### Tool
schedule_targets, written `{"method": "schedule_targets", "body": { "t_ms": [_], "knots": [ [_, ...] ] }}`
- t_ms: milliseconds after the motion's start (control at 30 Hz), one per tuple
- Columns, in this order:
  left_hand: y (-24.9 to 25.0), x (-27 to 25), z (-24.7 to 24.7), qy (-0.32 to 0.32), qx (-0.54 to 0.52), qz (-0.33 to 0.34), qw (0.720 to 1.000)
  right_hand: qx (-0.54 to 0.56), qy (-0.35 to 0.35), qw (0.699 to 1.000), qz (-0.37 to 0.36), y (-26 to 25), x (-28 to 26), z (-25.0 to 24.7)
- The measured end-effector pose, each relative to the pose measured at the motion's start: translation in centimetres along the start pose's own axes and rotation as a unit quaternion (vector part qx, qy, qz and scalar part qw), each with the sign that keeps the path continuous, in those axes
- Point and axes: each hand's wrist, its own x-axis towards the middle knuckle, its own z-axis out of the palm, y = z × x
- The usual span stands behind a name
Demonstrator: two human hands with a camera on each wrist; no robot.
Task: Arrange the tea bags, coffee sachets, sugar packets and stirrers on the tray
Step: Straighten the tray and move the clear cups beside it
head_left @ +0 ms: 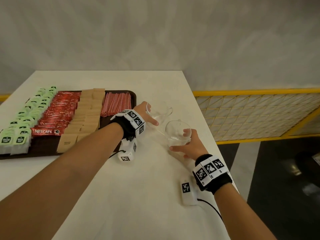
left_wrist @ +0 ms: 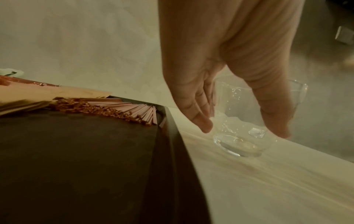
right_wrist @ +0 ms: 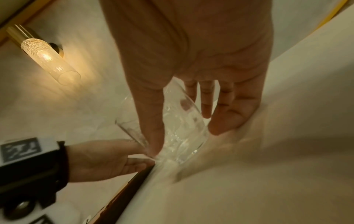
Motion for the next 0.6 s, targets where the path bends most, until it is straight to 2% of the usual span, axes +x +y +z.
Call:
{"method": "schedule_targets", "body": {
  "t_ms": [133, 333, 433, 600],
  "knots": [
    [0.8, 1.6, -0.5, -0.009, 0.001, -0.005, 1.0, -0.012, 0.031, 0.999, 0.005, -0.8, 1.1, 0.8],
    [0.9, 3.1, -1.1, -0.04, 0.003, 0.005, 0.999, -0.044, -0.064, 0.996, 0.035, -0.9, 0.8, -0.1],
    [1.0, 3.5, -1.2, -0.044, 0.008, 0.014, 0.999, -0.038, -0.072, 0.996, 0.046, -0.7, 1.2, -1.0],
    [1.7, 4.6, -1.3, -0.055, 0.007, 0.016, 0.998, -0.023, -0.081, 0.996, 0.018, -0.9, 2.6, -1.7]
  ]
}}
